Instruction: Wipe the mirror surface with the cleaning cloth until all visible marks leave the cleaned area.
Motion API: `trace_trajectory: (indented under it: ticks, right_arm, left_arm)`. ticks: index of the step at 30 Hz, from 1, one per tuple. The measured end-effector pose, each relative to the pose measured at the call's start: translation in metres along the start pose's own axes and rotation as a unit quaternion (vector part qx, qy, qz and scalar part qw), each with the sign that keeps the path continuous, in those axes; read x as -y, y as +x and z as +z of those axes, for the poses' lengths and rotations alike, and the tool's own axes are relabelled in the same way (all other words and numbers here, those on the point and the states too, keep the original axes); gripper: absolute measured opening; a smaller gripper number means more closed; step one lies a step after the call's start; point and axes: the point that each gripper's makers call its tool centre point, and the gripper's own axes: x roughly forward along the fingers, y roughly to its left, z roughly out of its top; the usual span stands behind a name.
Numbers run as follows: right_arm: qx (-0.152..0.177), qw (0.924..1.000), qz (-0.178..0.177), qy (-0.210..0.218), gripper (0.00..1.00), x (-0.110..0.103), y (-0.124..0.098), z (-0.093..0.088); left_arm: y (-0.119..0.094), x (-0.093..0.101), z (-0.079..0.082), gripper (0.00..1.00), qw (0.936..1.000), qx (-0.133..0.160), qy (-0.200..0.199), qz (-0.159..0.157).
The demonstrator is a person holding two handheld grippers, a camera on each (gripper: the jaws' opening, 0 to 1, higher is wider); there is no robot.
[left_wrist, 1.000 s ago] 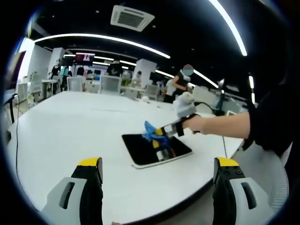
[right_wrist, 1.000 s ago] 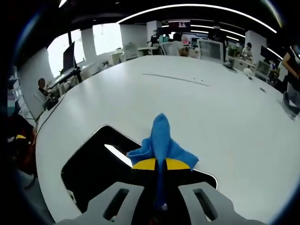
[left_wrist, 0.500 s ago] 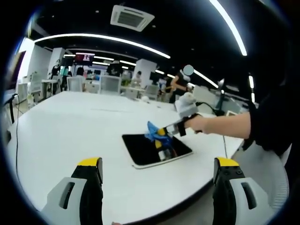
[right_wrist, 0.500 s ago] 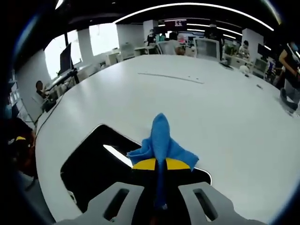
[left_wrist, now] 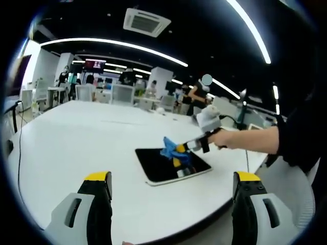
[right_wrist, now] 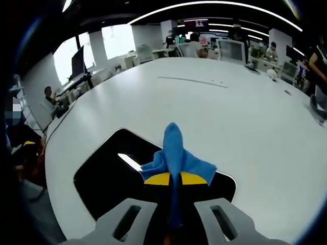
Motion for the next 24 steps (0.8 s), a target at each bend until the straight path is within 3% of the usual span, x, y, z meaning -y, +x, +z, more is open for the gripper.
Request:
trace_trajectory:
  ticks: [12,15,24]
  right_arm:
    - [-0.008,0.9998,0.018,0.005,0.00,-0.009,-0.011,-0.014]
    - [-0.028,0.9988,0.037,0.017,0.00,-0.014,-0.016,-0.019]
    - [-0.023,0.9988,0.039,0.018,0.00,-0.028,-0.029,-0.033]
  left_arm:
    - [0.000,0.000,0.000,0.99,1.0000,0.002,-0.001,0.000]
    - [0.000,0.000,0.000,0.99,1.0000,-0.001,0.001,0.001]
    - [0.001,0.000,-0.001,0.99,1.0000,-0.004,0.002,0.001]
